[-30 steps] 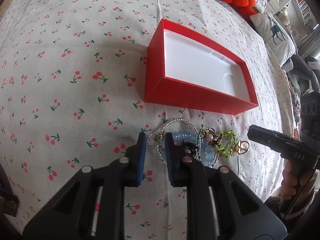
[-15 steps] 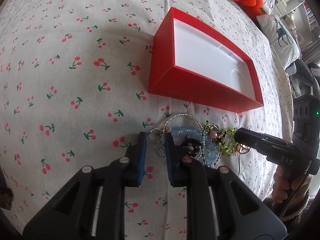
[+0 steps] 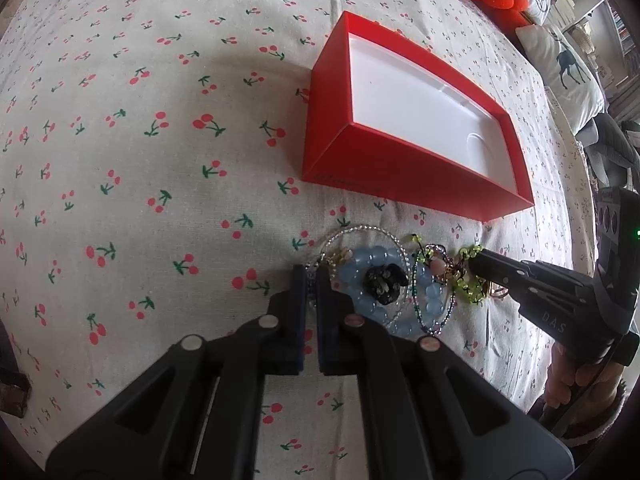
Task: Organize jewelry
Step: 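Grasp the white pearl bracelet with the left tool while the right tool grasps the green beaded bracelet, then carry both bracelets over the red box and open both tools to drop them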
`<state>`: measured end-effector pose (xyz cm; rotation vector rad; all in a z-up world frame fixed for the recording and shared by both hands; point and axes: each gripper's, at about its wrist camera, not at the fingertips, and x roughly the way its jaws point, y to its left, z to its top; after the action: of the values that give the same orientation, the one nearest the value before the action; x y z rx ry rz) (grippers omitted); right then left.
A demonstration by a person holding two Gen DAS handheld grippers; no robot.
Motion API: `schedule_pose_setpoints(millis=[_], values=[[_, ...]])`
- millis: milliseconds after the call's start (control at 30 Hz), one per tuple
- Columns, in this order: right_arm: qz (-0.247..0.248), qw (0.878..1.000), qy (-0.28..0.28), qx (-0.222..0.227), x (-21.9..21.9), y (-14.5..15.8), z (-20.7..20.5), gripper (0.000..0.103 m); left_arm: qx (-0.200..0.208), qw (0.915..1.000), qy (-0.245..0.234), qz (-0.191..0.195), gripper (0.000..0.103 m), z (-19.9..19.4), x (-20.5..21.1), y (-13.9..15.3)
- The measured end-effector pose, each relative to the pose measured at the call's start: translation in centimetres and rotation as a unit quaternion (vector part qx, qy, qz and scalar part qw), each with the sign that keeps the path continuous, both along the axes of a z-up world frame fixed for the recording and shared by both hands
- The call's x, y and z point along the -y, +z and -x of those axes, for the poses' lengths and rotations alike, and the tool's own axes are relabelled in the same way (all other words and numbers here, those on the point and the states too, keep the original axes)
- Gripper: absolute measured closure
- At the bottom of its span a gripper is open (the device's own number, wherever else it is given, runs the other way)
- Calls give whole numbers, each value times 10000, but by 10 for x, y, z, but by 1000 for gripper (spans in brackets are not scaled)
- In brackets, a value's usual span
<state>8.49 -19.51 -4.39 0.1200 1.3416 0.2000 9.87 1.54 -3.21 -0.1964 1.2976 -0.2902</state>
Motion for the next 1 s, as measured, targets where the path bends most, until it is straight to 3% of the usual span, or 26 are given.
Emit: schedule_pose_setpoints(millis=[667,1000], values=[[-802,9907,-182,1083,-1,85,23,97,1058,9941,-122,225,98,22,12,76],[-1128,9774,-401,1741,-2,118,12,97,1605,9817,-124,1021,98,2,24,102]])
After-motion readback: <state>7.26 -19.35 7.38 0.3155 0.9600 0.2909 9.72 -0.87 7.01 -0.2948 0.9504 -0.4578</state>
